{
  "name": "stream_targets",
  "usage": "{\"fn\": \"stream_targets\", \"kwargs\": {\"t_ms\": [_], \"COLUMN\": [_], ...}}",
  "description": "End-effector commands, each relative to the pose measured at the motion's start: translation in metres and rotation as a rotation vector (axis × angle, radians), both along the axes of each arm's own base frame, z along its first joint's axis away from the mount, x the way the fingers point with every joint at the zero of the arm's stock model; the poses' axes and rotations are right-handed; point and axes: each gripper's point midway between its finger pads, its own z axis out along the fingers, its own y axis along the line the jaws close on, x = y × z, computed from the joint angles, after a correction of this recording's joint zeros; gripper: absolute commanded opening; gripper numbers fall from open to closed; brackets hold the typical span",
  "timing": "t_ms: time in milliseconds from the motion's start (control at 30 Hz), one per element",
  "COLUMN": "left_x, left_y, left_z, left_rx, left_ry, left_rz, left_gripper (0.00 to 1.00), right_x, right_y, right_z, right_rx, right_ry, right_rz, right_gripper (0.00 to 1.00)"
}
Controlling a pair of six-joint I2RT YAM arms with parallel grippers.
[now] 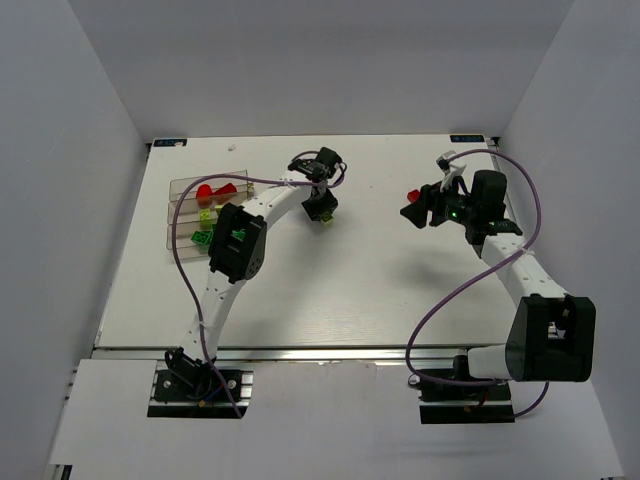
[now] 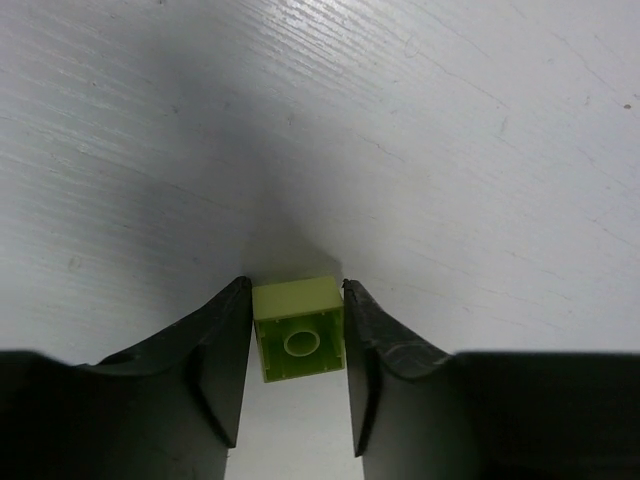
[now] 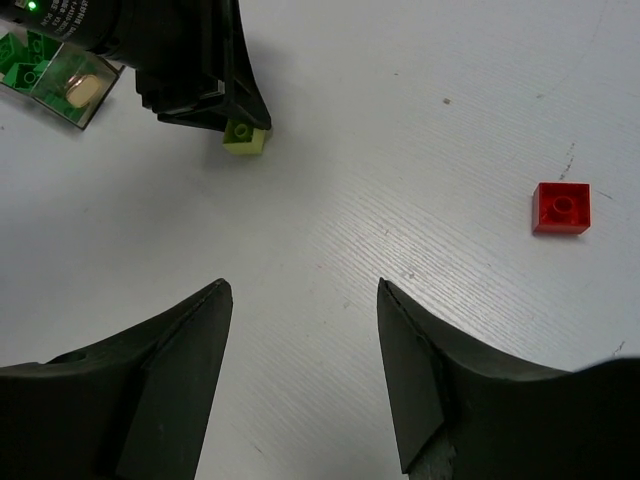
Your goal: Sort the legos into containers by color
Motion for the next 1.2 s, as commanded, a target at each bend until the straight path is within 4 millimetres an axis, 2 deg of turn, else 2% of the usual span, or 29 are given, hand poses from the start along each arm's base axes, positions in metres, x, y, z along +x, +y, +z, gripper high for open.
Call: {"fn": "stream_targets", "kwargs": {"t_ms": [0, 67, 100, 133, 233, 267, 333, 367, 400, 433, 467, 500, 533, 567, 600, 633, 667, 700, 733, 767, 833, 867, 933, 967, 1167], "left_x": [-0.015, -0.014, -0.018, -0.017, -0.015, -0.013, -0.013, -0.013, -0.016, -0.019, -0.021, -0.027, -0.026, -0.031, -0.035, -0.037, -0.040, -0.043, -0.043, -0.040, -0.045, -0.042, -0.045, -0.044, -0.038], "left_y": [0.009, 0.010, 0.015, 0.015, 0.015, 0.012, 0.014, 0.017, 0.021, 0.028, 0.035, 0.043, 0.047, 0.060, 0.069, 0.077, 0.096, 0.107, 0.119, 0.140, 0.167, 0.190, 0.213, 0.232, 0.289], "left_z": [-0.001, 0.006, 0.002, 0.015, 0.032, 0.054, 0.069, 0.093, 0.101, 0.104, 0.126, 0.123, 0.137, 0.132, 0.147, 0.150, 0.143, 0.156, 0.160, 0.160, 0.165, 0.166, 0.170, 0.171, 0.166], "left_rx": [0.039, 0.032, 0.048, 0.035, 0.023, 0.000, 0.002, -0.009, 0.002, 0.026, 0.023, 0.047, 0.044, 0.069, 0.067, 0.074, 0.104, 0.099, 0.102, 0.109, 0.112, 0.120, 0.139, 0.155, 0.217], "left_ry": [0.019, -0.009, -0.002, -0.028, -0.080, -0.129, -0.175, -0.223, -0.239, -0.251, -0.290, -0.286, -0.315, -0.304, -0.328, -0.334, -0.319, -0.341, -0.349, -0.347, -0.355, -0.354, -0.354, -0.351, -0.320], "left_rz": [-0.019, -0.017, -0.017, -0.016, -0.046, -0.057, -0.091, -0.097, -0.114, -0.109, -0.104, -0.110, -0.104, -0.088, -0.081, -0.071, -0.052, -0.033, -0.015, 0.024, 0.058, 0.103, 0.125, 0.156, 0.208], "left_gripper": [0.44, 0.38, 0.33, 0.31, 0.20, 0.18, 0.12, 0.11, 0.10, 0.08, 0.08, 0.08, 0.08, 0.07, 0.07, 0.07, 0.06, 0.06, 0.06, 0.06, 0.06, 0.05, 0.05, 0.05, 0.05], "right_x": [0.003, 0.002, 0.002, 0.001, -0.001, -0.002, -0.004, -0.005, -0.007, -0.007, -0.008, -0.008, -0.009, -0.009, -0.010, -0.012, -0.012, -0.012, -0.013, -0.017, -0.019, -0.019, -0.020, -0.019, -0.018], "right_y": [0.002, 0.002, 0.002, 0.003, 0.004, 0.005, 0.007, 0.008, 0.010, 0.012, 0.014, 0.018, 0.020, 0.022, 0.025, 0.030, 0.032, 0.035, 0.041, 0.042, 0.047, 0.049, 0.053, 0.053, 0.058], "right_z": [0.014, 0.015, 0.015, 0.015, 0.014, 0.015, 0.013, 0.012, 0.012, 0.012, 0.012, 0.012, 0.013, 0.013, 0.014, 0.015, 0.014, 0.014, 0.014, 0.008, 0.005, 0.003, 0.000, -0.001, -0.005], "right_rx": [0.015, 0.017, 0.017, 0.017, 0.016, 0.019, 0.018, 0.021, 0.026, 0.027, 0.022, 0.018, 0.014, 0.009, 0.005, 0.000, -0.007, -0.018, -0.023, -0.030, -0.037, -0.042, -0.052, -0.058, -0.076], "right_ry": [-0.047, -0.046, -0.045, -0.043, -0.040, -0.041, -0.038, -0.034, -0.029, -0.027, -0.029, -0.029, -0.031, -0.036, -0.040, -0.040, -0.041, -0.054, -0.056, -0.028, -0.016, -0.008, -0.002, -0.001, 0.012], "right_rz": [0.019, 0.024, 0.026, 0.029, 0.042, 0.054, 0.069, 0.077, 0.089, 0.099, 0.107, 0.119, 0.125, 0.134, 0.143, 0.160, 0.166, 0.178, 0.190, 0.193, 0.207, 0.205, 0.216, 0.213, 0.220], "right_gripper": [0.65, 0.65, 0.64, 0.63, 0.58, 0.54, 0.41, 0.36, 0.25, 0.21, 0.16, 0.10, 0.08, 0.06, 0.02, 0.02, 0.02, 0.01, 0.01, 0.01, 0.01, 0.01, 0.02, 0.02, 0.02]}}
